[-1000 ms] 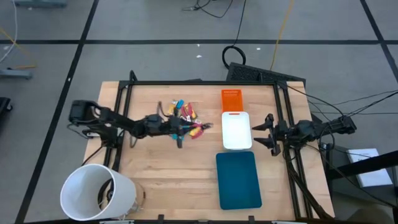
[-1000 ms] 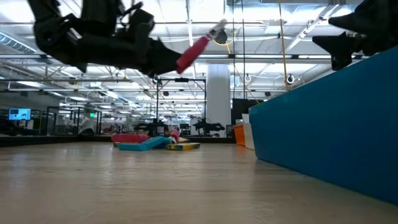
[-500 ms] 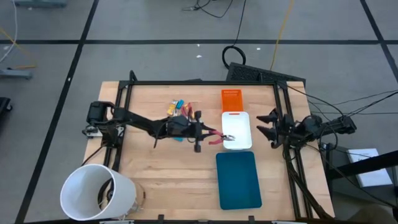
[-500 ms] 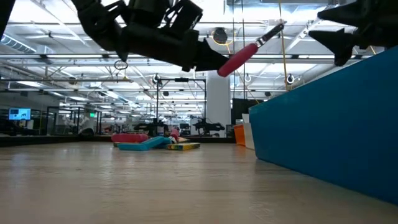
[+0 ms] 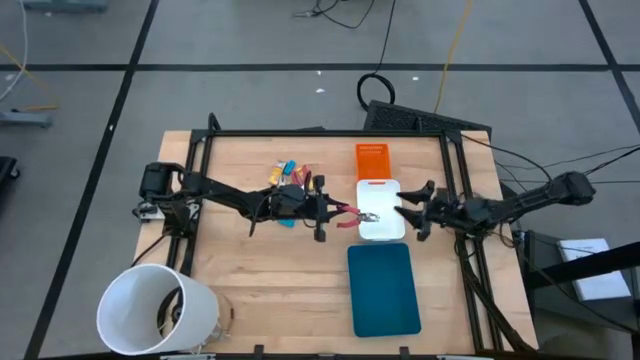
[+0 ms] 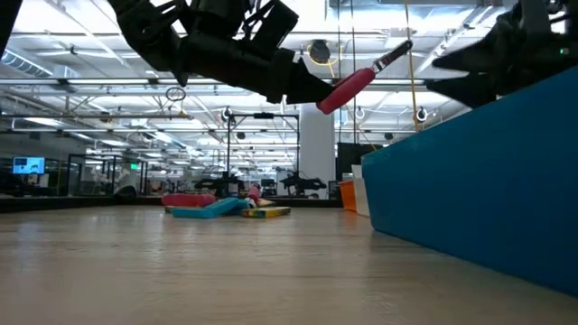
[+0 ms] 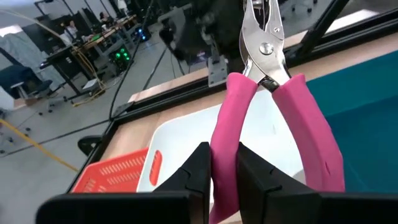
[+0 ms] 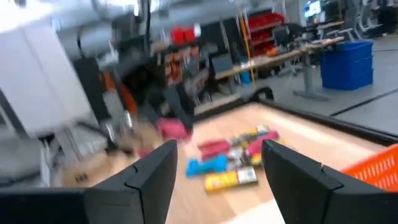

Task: Pick & Place School Supplies
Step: Put the pink puncher into the blue bin

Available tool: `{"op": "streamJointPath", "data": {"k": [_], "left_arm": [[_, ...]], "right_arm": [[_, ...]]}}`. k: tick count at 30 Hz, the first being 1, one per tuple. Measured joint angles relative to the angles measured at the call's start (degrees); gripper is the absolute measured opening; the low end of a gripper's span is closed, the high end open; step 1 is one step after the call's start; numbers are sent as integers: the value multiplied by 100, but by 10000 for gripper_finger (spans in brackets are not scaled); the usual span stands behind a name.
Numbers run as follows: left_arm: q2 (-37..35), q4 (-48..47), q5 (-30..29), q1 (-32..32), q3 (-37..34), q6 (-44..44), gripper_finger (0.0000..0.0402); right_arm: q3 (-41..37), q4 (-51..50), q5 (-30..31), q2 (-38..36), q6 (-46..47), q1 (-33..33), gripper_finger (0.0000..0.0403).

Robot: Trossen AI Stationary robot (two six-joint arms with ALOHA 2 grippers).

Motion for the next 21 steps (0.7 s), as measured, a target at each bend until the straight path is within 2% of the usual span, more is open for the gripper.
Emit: {"op": "streamJointPath", "data": {"k": [6, 12, 16, 21], "left_arm": [[-2, -5, 10, -2, 0, -145, 56], [-2, -109, 6, 26, 0, -269, 44], [-2, -160, 5, 37, 0, -301, 47], [-2, -244, 1, 35, 0, -299, 56]], "right_arm": [[626, 426, 24, 1664, -706, 0, 230], [1338, 740, 7, 2983, -1452, 11, 270], [1652, 840, -20, 3488, -1629, 59, 295], [1818, 1012, -3, 3630, -1808, 146, 301]]}}
